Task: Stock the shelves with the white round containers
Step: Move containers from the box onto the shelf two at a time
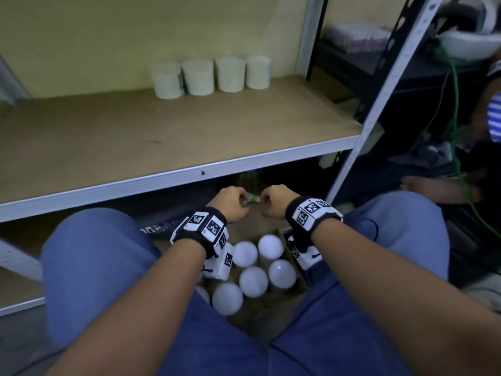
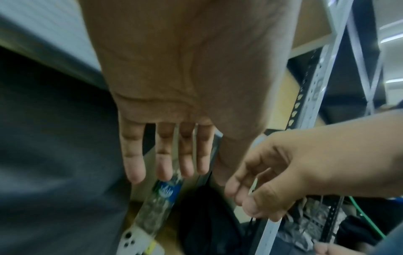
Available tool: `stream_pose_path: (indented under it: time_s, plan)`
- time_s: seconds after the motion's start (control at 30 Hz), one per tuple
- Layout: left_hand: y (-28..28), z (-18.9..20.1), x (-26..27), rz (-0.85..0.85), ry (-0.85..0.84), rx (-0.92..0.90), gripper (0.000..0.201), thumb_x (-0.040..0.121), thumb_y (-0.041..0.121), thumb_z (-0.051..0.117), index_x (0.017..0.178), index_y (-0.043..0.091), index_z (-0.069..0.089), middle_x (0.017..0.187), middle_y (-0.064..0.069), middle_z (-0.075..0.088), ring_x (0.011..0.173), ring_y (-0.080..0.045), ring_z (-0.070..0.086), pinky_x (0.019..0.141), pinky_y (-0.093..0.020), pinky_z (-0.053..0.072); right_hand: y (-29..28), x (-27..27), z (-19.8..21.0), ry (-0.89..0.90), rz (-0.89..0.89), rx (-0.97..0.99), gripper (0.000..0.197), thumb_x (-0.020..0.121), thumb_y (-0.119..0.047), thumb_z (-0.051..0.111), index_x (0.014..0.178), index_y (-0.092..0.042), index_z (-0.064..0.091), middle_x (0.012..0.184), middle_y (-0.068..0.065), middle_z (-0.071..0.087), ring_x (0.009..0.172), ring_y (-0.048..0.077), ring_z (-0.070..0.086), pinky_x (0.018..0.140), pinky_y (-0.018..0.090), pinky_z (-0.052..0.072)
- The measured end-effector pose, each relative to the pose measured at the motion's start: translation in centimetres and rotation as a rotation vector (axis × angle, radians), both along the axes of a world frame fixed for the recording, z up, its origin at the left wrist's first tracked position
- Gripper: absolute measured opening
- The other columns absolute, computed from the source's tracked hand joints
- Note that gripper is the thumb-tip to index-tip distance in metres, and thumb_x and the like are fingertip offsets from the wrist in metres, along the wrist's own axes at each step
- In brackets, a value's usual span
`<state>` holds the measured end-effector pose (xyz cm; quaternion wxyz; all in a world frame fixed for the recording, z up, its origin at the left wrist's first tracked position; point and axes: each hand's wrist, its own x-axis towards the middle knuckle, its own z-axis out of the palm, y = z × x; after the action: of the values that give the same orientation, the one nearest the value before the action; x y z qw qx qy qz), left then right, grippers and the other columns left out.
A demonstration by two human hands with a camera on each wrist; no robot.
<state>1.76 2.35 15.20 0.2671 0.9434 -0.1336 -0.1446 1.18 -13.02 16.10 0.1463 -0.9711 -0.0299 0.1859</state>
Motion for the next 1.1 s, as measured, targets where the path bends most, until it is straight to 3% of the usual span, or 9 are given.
stream_pose_path:
  time_s: [0.13,0.27,0.4,0.53,0.63,0.77,0.87,0.97,1.1]
  plan:
    - [-1.2,-4.6,0.5,0.009,0.161,0.058,0.031,0.079,0.02,0.067,0.109,0.012,0.064,0.113,-0.009,0.065,0.104,-0.026,0.062,0.088,-0.031,0.05,-0.9,-0.3,-3.9,0.122,-0.032,-0.067,0.035,0.081,-0.021,0.068,0.114,-0.012,0.064,0.121,0.012,0.062,0.11,0.03,0.062,0.094,0.038,0.053]
    - [-2.1,-9.1,0.5,-0.003,0.308,0.127,0.031,0.079,0.017,0.065,0.109,0.01,0.063,0.11,-0.01,0.065,0.102,-0.028,0.062,0.086,-0.034,0.051,-1.6,-0.4,-8.2,0.24,-0.04,-0.112,0.039,0.082,-0.02,0.068,0.119,-0.007,0.06,0.125,0.014,0.06,0.113,0.032,0.059,0.092,0.037,0.053]
    - [-2.9,-13.4,-0.1,-0.009,0.365,0.101,0.03,0.08,0.014,0.066,0.109,0.006,0.063,0.111,-0.015,0.065,0.104,-0.033,0.062,0.084,-0.033,0.049,-2.5,-1.0,-12.2,0.313,-0.037,-0.132,0.044,0.089,-0.021,0.061,0.13,-0.009,0.052,0.136,0.014,0.053,0.123,0.031,0.053,0.099,0.036,0.045]
    - [-3.9,-16.9,-1.1,-0.08,0.379,0.205,0.018,0.081,0.018,0.068,0.098,0.014,0.064,0.113,-0.014,0.057,0.107,-0.027,0.056,0.099,-0.036,0.046,-3.2,-1.6,-16.1,0.402,-0.016,-0.149,0.057,0.09,-0.026,0.062,0.141,-0.008,0.042,0.148,0.014,0.04,0.134,0.031,0.042,0.108,0.036,0.039]
    - [-4.6,-19.8,-1.8,-0.115,0.447,0.29,0.05,0.08,0.025,0.069,0.126,0.014,0.052,0.134,-0.013,0.045,0.121,-0.032,0.049,0.101,-0.039,0.043,-3.7,-2.1,-19.0,0.432,0.01,-0.169,0.06,0.086,-0.03,0.067,0.138,-0.011,0.044,0.141,0.014,0.044,0.13,0.034,0.044,0.104,0.039,0.041]
    - [-5.2,-23.1,-2.6,-0.143,0.522,0.332,0.068,0.075,0.032,0.073,0.133,0.021,0.037,0.136,-0.009,0.034,0.124,-0.037,0.041,0.1,-0.046,0.041,-3.9,-2.8,-22.6,0.465,0.012,-0.191,0.069,0.079,-0.041,0.066,0.139,-0.024,0.036,0.14,0.006,0.033,0.138,0.034,0.028,0.106,0.049,0.038]
    - [-5.8,-24.8,-4.1,-0.152,0.402,0.391,0.08,0.072,0.036,0.072,0.138,0.026,0.029,0.133,-0.006,0.034,0.119,-0.034,0.045,0.099,-0.041,0.042,-3.9,-3.6,-24.7,0.409,0.044,-0.238,0.065,0.08,-0.04,0.062,0.138,-0.028,0.035,0.139,0.006,0.03,0.133,0.036,0.032,0.1,0.049,0.038]
    - [-6.4,-26.3,-5.2,-0.129,0.31,0.405,0.084,0.062,0.036,0.075,0.135,0.025,0.035,0.128,-0.005,0.038,0.102,-0.029,0.054,0.085,-0.035,0.047,-3.7,-4.1,-26.1,0.35,0.045,-0.304,0.064,0.076,-0.043,0.065,0.134,-0.03,0.041,0.139,0.007,0.033,0.125,0.038,0.038,0.095,0.048,0.037]
    - [-6.2,-27.0,-6.2,-0.117,0.327,0.38,0.077,0.066,0.013,0.073,0.133,0.022,0.037,0.143,-0.007,0.026,0.109,-0.03,0.053,0.081,-0.037,0.054,-3.2,-4.7,-26.8,0.315,0.023,-0.34,0.051,0.082,-0.038,0.059,0.13,-0.025,0.047,0.131,0.009,0.04,0.11,0.035,0.049,0.091,0.043,0.035]
